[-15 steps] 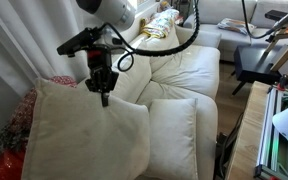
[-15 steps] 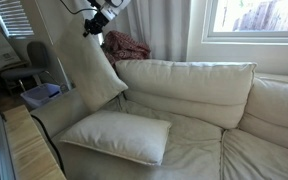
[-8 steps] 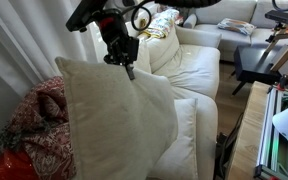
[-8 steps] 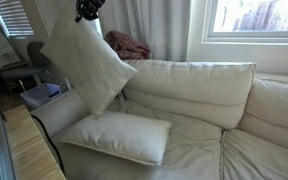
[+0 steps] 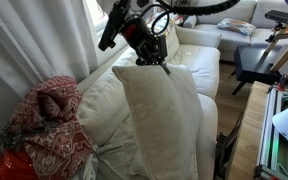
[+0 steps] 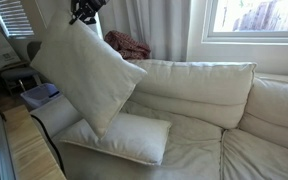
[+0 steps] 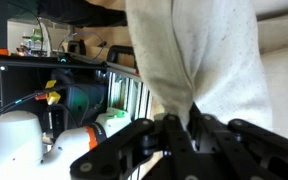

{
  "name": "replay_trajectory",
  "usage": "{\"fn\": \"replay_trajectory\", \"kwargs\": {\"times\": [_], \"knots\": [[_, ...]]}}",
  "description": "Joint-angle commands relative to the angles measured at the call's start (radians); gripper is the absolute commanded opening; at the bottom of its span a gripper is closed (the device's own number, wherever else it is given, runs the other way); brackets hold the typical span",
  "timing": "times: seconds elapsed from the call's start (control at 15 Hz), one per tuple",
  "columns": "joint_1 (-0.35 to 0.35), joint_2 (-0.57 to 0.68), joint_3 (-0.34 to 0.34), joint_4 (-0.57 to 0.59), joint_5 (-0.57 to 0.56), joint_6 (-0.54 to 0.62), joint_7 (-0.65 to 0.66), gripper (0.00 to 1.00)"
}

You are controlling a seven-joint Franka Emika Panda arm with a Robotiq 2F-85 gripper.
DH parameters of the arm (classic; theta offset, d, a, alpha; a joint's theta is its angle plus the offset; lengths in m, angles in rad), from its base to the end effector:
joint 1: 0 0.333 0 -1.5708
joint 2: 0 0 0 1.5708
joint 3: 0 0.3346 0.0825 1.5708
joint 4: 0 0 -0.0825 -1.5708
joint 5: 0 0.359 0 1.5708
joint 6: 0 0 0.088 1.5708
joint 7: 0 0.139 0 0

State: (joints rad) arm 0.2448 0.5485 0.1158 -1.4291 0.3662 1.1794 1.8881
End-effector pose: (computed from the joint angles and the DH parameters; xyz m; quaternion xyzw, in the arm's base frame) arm 0.5208 0.2462 0.3642 0.6525 -0.6210 -0.3553 0.2499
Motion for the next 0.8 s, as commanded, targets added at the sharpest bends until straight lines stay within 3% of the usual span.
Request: {"fn": "replay_trajectory", "kwargs": {"times": [0.0,0.07,0.27,0.33,0.73], "knots": [[0.014,0.006,-0.017,-0.003,-0.023,-0.006,-0.004,0.03],[0.017,0.013,-0.018,-0.008,-0.032,0.001,-0.008,0.13],[0.018,0.024,-0.019,-0.007,-0.032,0.013,-0.008,0.13],[0.018,0.024,-0.019,-0.006,-0.031,0.013,-0.008,0.03],[0.102,0.076,-0.026,0.070,-0.307,-0.139,-0.012,0.03]]}}
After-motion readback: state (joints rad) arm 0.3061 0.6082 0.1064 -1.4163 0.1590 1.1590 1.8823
